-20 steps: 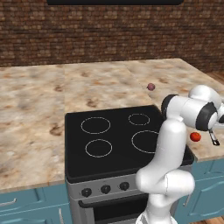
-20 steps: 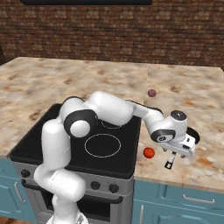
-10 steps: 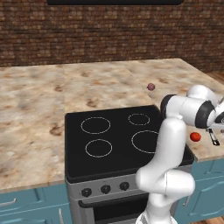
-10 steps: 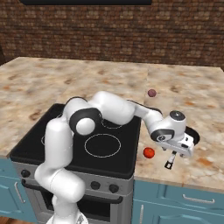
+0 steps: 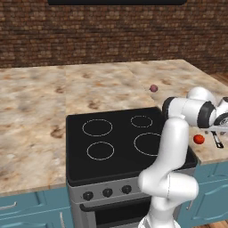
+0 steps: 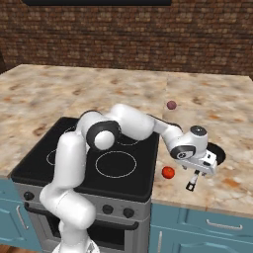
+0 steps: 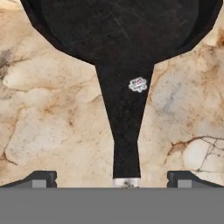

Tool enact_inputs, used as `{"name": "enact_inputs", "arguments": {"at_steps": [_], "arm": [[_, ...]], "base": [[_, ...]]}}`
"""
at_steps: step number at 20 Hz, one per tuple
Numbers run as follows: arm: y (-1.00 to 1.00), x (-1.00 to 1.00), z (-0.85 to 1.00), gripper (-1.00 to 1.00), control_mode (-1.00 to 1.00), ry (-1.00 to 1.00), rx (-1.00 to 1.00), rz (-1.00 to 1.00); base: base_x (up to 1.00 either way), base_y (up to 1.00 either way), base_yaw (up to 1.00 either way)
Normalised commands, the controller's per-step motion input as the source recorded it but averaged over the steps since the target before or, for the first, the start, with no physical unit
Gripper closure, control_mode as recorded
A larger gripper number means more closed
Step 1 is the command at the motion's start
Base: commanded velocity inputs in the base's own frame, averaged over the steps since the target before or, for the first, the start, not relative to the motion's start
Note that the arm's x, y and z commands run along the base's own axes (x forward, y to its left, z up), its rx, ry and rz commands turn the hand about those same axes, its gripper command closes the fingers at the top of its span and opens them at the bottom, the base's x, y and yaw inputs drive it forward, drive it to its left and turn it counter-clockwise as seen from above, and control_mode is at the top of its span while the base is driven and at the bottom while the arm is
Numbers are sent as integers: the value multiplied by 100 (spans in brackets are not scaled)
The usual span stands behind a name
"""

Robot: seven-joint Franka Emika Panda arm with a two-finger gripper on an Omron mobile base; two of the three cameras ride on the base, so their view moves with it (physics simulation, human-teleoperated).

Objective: Place the pan on the front right burner on the stove. Then place the tomato and the onion in the pan and turn on the front right burner.

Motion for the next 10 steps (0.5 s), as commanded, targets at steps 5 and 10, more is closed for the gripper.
{"name": "enact_inputs", "arguments": {"at_steps": [5, 10], "arm": [[-14, 26, -22, -100, -100, 1, 0, 0], [-22, 25, -19, -100, -100, 0, 0, 0]], "base": [[0, 0, 0], [0, 0, 0]]}}
